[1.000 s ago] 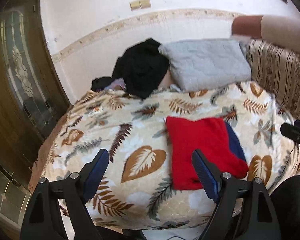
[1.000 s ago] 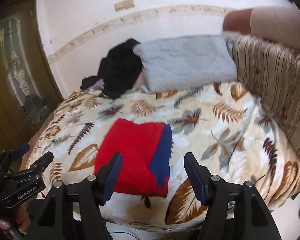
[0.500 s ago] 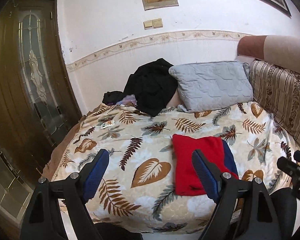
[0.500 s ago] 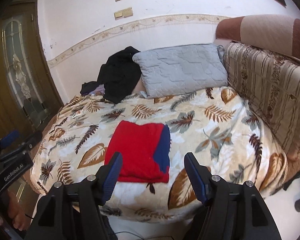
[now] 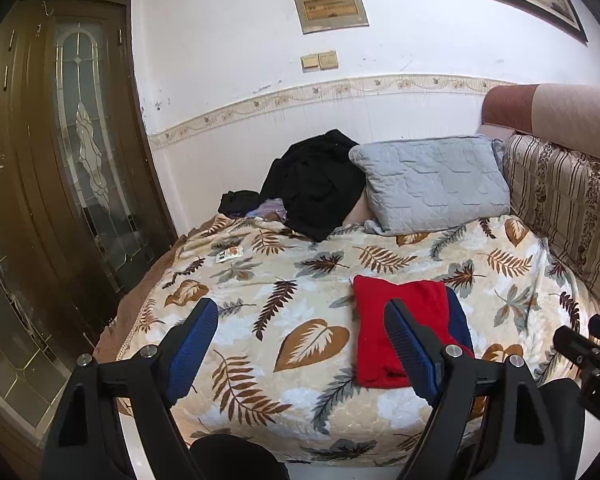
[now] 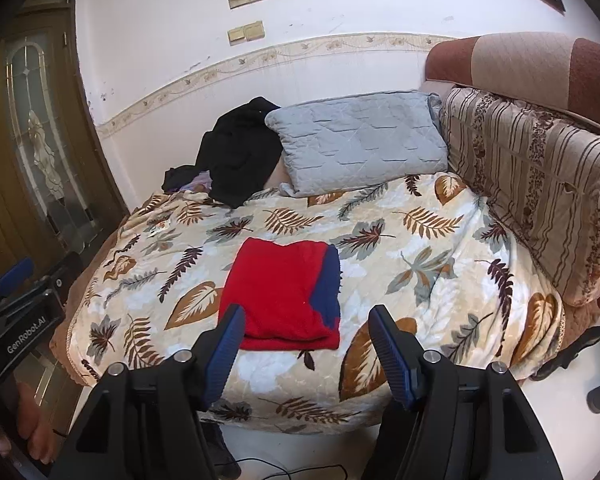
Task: Fold small clothes
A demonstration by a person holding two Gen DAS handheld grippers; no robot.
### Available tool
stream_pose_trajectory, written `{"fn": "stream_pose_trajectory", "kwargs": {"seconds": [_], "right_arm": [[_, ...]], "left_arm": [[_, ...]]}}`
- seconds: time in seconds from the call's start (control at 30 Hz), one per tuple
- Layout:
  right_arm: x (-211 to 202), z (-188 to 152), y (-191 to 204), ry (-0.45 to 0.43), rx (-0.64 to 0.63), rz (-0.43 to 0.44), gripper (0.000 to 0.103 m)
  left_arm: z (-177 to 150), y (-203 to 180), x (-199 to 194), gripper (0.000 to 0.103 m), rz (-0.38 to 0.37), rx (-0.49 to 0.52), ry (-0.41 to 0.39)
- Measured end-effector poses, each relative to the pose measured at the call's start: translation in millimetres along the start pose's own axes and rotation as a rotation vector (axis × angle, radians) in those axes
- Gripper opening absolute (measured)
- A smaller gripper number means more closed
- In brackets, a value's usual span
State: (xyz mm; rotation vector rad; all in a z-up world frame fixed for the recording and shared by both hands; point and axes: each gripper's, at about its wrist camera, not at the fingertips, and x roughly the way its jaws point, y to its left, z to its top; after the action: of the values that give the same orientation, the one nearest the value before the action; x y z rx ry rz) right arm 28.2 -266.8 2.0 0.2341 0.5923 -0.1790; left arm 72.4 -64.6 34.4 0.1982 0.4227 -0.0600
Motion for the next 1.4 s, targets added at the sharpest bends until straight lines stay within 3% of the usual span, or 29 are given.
{"fn": "stream_pose_trajectory", "kwargs": {"seconds": [0.83,1.4], "right_arm": [[-56,10,17,-0.093,-0.003,0.016,0.068],[-69,15,34,-0.129,-0.018,0.032,0.068]], "left_arm": [[21,13,-66,0.085,0.028,-0.009,-0.139],[24,25,-83,0.085,0.036,-0.047,-0.18]]}}
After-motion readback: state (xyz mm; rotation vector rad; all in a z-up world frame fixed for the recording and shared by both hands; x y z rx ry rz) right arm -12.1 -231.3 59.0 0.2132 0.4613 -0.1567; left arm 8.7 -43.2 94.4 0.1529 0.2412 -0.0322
